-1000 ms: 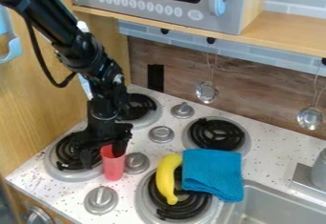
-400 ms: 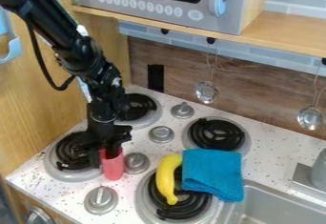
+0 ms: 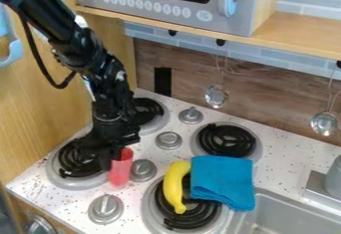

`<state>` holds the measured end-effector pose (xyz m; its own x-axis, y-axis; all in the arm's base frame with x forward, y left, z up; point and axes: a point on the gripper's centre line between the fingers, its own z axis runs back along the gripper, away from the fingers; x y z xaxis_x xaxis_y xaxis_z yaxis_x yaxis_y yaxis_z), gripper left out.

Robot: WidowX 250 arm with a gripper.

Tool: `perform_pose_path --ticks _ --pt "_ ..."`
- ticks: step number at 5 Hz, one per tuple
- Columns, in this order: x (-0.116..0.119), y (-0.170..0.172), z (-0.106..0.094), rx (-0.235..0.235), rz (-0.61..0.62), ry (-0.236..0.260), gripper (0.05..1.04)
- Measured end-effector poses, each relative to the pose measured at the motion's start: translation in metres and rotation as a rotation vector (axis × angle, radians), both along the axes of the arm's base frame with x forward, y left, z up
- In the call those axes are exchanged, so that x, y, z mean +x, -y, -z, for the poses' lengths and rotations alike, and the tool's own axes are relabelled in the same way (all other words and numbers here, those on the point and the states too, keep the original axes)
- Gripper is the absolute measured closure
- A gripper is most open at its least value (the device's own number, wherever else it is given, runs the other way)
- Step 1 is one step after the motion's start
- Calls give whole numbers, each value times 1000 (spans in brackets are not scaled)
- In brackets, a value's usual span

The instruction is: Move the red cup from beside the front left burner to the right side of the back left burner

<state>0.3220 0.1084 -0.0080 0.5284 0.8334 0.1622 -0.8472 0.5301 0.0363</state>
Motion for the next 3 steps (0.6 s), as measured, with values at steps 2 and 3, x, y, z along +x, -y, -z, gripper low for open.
perform_pose_path --ticks 2,3 --pt "25 -3 -33 -47 -27 62 987" --pt "47 -12 -55 -46 -46 123 987"
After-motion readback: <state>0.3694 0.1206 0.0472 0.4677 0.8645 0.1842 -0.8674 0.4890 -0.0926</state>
